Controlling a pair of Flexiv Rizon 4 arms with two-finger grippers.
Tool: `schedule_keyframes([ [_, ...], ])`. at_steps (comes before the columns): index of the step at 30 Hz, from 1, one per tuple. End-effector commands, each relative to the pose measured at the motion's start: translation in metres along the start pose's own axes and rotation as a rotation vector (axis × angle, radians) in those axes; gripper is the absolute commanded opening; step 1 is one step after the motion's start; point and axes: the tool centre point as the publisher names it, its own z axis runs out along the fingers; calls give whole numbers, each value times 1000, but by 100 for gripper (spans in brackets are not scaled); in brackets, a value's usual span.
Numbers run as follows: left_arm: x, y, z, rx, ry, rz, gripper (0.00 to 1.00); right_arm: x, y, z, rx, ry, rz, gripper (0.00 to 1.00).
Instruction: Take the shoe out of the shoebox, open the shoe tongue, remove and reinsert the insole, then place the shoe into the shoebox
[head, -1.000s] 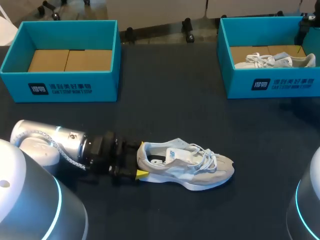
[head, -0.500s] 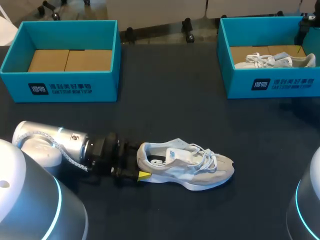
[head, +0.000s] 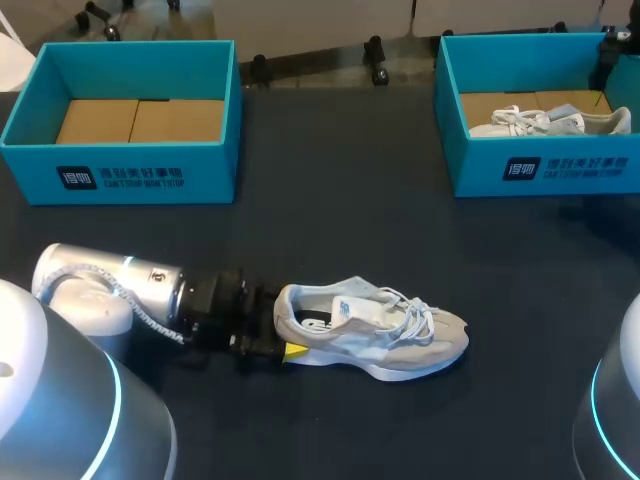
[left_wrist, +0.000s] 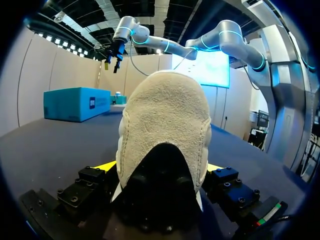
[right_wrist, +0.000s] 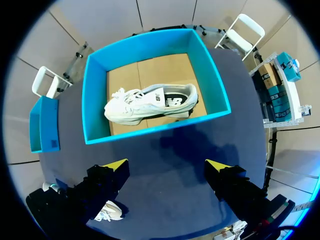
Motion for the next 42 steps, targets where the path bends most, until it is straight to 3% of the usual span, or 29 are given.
schedule_keyframes([
  [1,0,0,2,0,6,1,100,0,-1,0,-2,0,2,100],
  [12,-1,3,9,-3,4,0,100,0,-1,0,-2,0,2,100],
  [13,-1,3,9,-3,4,1,74,0,-1,0,-2,0,2,100],
  [14,-1,3,9,-2,4,1,35,0,-1,0,-2,0,2,100],
  [15,-1,3,9,0,4,2,7,0,-1,0,-2,0,2,100],
  [16,-2,3,10,1,6,2,0,0,-1,0,-2,0,2,100],
  [37,-4,8,6,5,54,-18,0,0,-1,0,-2,0,2,100],
  [42,-4,8,6,5,54,-18,0,34,-10,-7,-13,-22,-60,100],
])
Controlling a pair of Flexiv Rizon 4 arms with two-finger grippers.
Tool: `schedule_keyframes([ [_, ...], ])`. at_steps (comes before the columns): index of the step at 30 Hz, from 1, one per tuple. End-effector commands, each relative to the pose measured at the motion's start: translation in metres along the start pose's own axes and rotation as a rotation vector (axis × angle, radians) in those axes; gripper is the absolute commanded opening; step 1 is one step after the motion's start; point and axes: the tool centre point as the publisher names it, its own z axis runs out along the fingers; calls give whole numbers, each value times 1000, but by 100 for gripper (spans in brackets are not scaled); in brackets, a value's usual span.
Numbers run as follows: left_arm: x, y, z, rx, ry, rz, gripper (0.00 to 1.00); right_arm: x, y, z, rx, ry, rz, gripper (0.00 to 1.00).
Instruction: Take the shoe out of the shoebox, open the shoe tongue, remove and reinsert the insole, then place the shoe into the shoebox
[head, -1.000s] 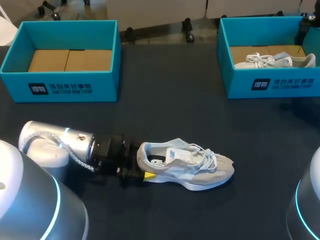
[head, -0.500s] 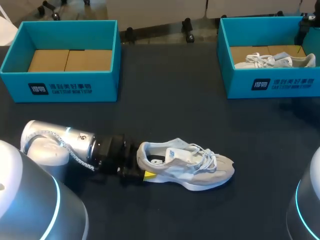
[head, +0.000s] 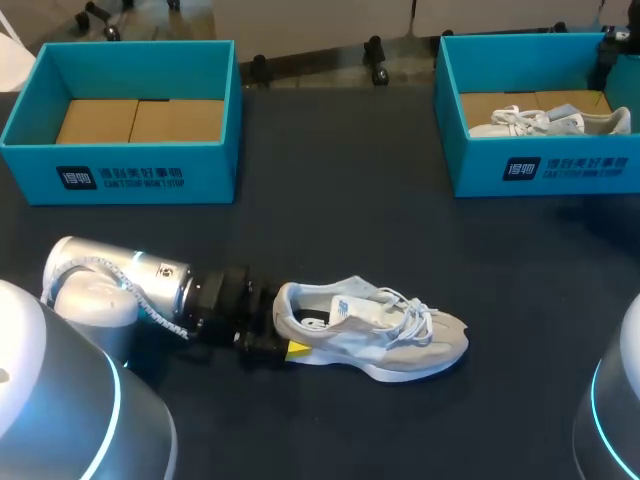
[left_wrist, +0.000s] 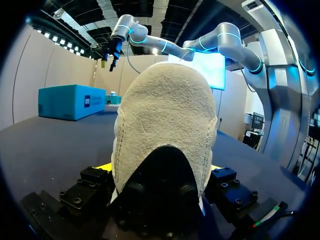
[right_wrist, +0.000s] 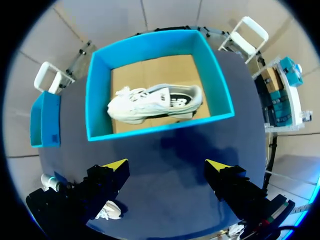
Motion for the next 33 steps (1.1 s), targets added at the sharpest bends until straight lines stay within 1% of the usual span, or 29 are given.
schedule_keyframes([
  [1,-3,5,0,-2,0,-1,0,30,-11,-5,-17,-29,-18,100],
  [4,-3,5,0,-2,0,-1,0,44,-21,-8,-19,-31,-38,100],
  [12,-3,5,0,-2,0,-1,0,66,-42,-12,-15,-42,-50,100],
  [17,-3,5,0,-2,0,-1,0,73,-53,-13,-25,-31,-55,100],
  [24,6,4,-5,14,-30,-9,0,83,-62,-14,-27,-29,-68,100],
  [33,17,-4,-7,16,-48,6,0,93,-75,-17,-33,-31,-76,100],
])
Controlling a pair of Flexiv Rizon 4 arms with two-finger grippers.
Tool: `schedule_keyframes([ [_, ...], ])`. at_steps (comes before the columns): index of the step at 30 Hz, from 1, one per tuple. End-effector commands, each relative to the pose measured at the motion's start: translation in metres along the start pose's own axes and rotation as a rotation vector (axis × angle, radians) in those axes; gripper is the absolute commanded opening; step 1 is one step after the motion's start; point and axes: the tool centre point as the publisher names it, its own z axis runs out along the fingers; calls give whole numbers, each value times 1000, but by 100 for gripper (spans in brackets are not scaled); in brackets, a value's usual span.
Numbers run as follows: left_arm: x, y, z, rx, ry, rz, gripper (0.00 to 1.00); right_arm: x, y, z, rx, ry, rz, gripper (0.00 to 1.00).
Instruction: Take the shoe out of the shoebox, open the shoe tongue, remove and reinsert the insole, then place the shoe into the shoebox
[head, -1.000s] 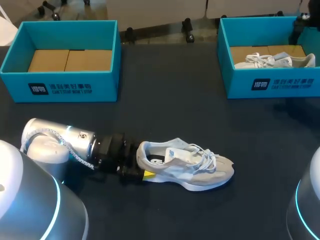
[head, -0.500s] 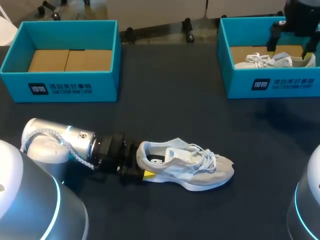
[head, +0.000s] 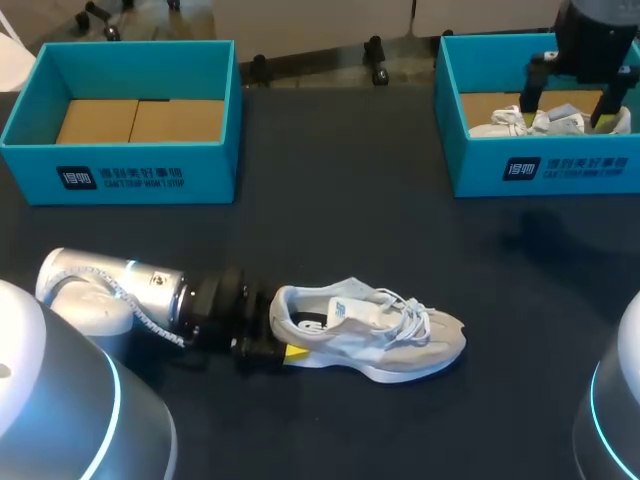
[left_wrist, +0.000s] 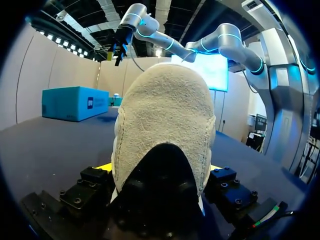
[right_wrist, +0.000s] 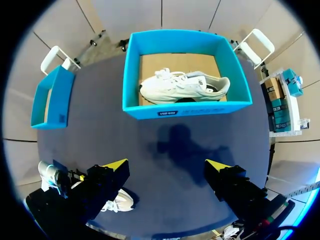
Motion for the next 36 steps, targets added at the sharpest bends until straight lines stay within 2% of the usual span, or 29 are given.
schedule_keyframes([
  [1,10,-5,-3,-6,-16,6,0,3,-7,-1,-10,-4,1,100],
  [8,13,-9,0,-13,-24,23,0,6,-12,-5,-19,-8,-1,100],
  [18,11,0,1,-21,-54,-18,0,13,-18,-3,-22,-7,-2,100],
  [28,12,-2,0,-14,-58,-16,0,19,-22,-9,-35,-10,0,100],
  [36,12,-2,0,-14,-58,-16,0,37,-31,-17,-17,-4,5,100],
])
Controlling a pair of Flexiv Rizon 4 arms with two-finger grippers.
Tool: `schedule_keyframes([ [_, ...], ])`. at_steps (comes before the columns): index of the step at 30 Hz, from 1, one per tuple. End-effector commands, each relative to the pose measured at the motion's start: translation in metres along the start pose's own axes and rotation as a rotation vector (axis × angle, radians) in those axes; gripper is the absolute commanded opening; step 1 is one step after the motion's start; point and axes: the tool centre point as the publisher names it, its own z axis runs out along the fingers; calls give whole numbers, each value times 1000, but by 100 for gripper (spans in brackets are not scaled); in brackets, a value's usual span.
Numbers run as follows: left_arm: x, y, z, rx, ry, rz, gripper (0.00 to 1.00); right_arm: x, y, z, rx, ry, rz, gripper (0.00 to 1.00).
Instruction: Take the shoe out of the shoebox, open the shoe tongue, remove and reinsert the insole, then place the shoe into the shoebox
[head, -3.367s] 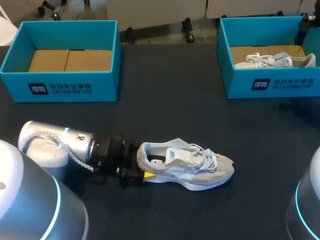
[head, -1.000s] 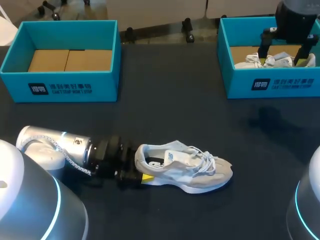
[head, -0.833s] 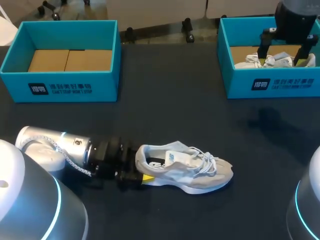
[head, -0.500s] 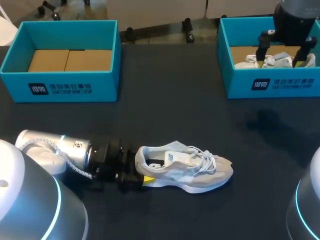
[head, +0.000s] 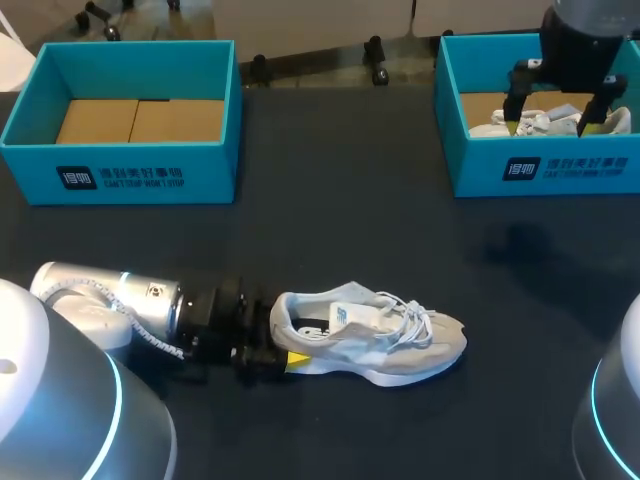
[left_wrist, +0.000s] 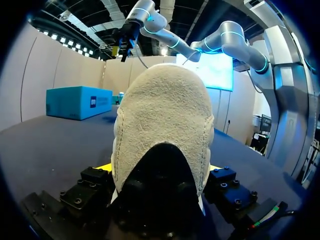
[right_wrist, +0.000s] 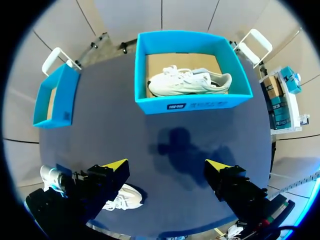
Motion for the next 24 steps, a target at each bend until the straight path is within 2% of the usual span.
schedule_keyframes([
  [1,1,-1,-1,-2,-2,-1,0,9,-6,-4,23,-7,-3,100],
  [3,1,-1,-1,-2,-2,-1,0,13,-12,-4,76,-3,41,100],
  [17,1,-1,-1,-2,-2,-1,0,13,-12,-4,76,-3,41,100],
  [19,1,-1,-1,-2,-2,-1,0,29,-9,-1,89,-50,35,100],
  [24,1,-1,-1,-2,-2,-1,0,64,-27,15,87,-63,26,100],
])
